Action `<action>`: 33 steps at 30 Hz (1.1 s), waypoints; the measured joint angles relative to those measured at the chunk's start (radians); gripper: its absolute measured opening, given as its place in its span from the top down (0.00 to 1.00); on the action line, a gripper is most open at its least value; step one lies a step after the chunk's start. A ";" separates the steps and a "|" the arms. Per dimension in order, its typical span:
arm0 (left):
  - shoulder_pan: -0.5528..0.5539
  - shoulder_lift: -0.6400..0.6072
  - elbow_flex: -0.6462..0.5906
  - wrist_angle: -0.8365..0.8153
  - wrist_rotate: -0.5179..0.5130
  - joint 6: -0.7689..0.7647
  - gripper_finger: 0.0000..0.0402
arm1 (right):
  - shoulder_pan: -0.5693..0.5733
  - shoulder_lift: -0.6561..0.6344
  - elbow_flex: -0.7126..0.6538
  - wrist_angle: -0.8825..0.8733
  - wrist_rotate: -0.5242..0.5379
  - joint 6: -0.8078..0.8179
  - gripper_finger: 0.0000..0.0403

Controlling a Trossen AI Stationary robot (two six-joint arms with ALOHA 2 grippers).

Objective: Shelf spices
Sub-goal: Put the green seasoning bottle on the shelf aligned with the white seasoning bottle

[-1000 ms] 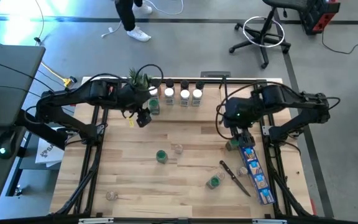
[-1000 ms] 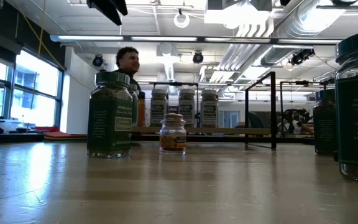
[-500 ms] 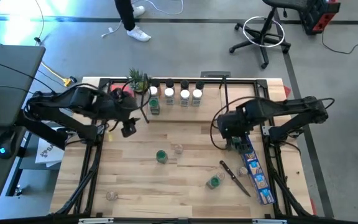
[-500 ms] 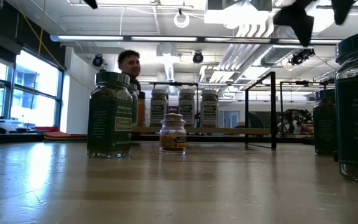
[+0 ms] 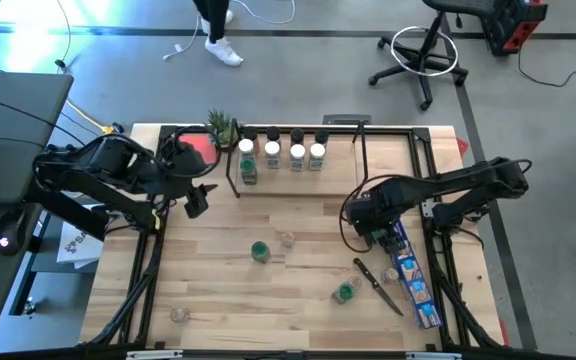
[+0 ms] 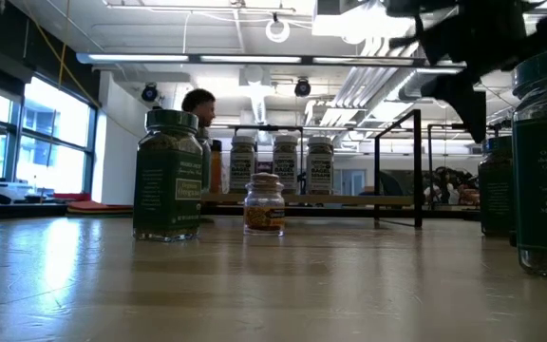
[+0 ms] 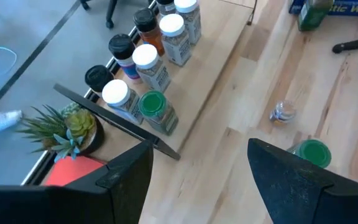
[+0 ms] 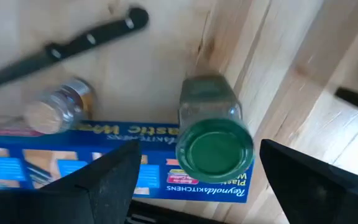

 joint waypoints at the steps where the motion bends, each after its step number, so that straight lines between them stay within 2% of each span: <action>1: 0.000 0.001 0.000 0.003 0.000 -0.012 0.36 | 0.000 0.000 -0.014 0.009 0.001 0.000 0.20; 11: 0.014 0.002 0.000 0.052 -0.013 -0.033 0.36 | 0.000 0.000 -0.107 0.138 0.002 -0.001 0.23; 16: 0.026 0.002 0.000 0.074 -0.016 -0.034 0.36 | 0.000 0.002 -0.114 0.141 0.024 0.051 0.35; 21: 0.026 0.002 0.000 0.076 -0.017 0.010 0.36 | 0.000 0.002 -0.113 0.147 0.017 0.107 0.53; 24: 0.026 0.002 0.000 0.075 -0.017 0.016 0.36 | 0.000 0.003 -0.101 0.129 0.010 0.155 0.54; 28: 0.026 0.002 0.000 0.075 -0.018 0.043 0.36 | -0.003 0.014 0.027 0.086 0.008 0.261 0.54; 33: 0.026 0.001 0.000 0.075 -0.019 0.097 0.36 | -0.044 0.131 0.388 0.017 0.008 0.403 0.54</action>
